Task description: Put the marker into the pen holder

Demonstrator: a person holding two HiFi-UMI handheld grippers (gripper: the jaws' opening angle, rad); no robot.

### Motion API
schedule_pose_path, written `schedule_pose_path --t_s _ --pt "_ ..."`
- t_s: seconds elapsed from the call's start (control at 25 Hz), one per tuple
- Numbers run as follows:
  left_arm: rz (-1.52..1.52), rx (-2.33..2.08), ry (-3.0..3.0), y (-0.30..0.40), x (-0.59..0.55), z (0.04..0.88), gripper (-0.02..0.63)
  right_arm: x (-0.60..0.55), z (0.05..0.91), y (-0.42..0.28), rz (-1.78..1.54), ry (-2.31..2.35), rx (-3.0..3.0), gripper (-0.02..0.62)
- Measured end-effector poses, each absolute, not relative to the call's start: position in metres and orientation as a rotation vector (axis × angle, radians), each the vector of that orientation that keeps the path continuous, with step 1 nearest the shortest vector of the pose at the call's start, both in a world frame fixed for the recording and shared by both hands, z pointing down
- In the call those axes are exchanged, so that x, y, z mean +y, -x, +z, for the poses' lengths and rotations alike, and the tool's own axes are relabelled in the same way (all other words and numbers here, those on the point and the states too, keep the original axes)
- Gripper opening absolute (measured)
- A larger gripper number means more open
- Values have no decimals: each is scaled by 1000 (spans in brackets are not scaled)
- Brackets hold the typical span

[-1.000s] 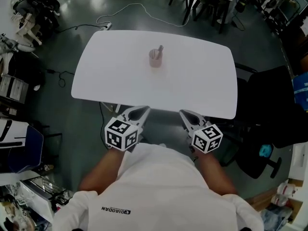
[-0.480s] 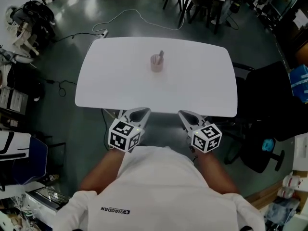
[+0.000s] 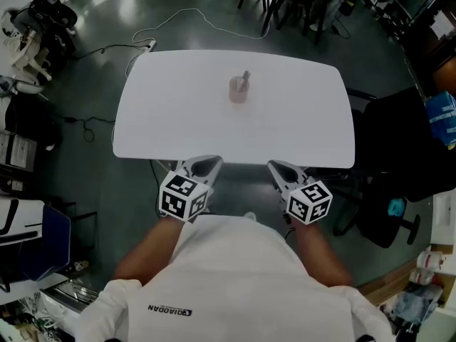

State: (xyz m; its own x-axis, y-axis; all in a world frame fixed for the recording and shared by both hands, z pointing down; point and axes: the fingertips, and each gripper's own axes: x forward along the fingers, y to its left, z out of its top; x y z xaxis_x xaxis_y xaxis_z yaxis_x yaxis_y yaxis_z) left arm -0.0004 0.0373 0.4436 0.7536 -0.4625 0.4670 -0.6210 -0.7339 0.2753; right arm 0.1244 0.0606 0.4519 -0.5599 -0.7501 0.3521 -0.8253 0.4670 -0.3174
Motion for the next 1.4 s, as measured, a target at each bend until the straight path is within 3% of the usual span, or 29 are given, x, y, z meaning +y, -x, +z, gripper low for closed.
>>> schedule_pose_path --t_s 1.4 --pt "515 -791 -2533 9 41 453 29 73 459 -115 686 -1408 -2508 18"
